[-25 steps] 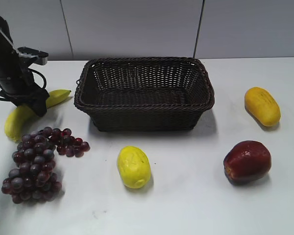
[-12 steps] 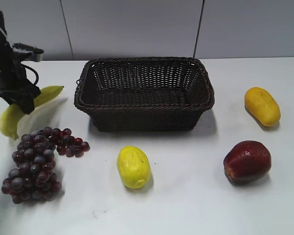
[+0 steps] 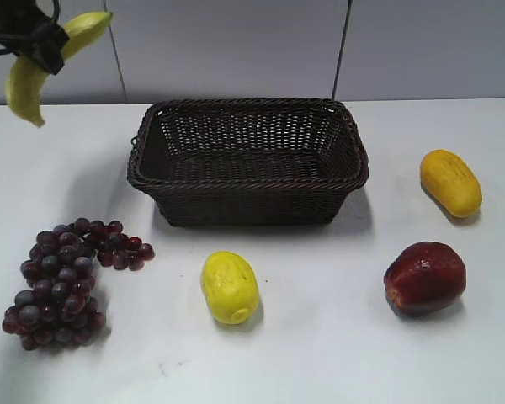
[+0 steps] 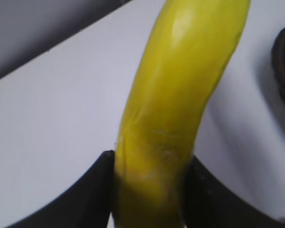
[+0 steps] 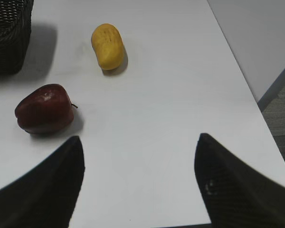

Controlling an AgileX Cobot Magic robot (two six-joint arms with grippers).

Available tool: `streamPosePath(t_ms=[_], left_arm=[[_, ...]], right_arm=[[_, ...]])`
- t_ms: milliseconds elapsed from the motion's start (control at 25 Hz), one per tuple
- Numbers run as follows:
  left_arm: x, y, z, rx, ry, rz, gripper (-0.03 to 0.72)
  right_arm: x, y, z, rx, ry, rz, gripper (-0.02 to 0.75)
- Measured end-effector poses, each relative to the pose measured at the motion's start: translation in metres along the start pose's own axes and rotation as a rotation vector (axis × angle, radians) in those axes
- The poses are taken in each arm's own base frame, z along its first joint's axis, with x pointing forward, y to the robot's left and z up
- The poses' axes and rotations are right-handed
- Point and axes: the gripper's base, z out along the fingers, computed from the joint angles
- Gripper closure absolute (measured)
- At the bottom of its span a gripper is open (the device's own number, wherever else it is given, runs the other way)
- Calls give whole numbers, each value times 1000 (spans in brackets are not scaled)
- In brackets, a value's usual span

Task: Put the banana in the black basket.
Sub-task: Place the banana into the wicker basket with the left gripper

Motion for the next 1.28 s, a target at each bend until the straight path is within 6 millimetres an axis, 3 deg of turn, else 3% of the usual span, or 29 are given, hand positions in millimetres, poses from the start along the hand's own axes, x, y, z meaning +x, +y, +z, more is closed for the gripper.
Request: streamPosePath(t_ms=[400,560,760,1280], left_arm=[[-44,-111,-1,59,-165,435,379],[-52,-139,7,64,-221,564,379],[-49,-158,41,72,-179,656,379],[-34,-170,111,133,-92,645,379]], right_arm=[[0,0,0,0,0,0,186],[0,0,0,0,0,0,186],[0,0,0,0,0,0,186],[0,0,0,0,0,0,186]])
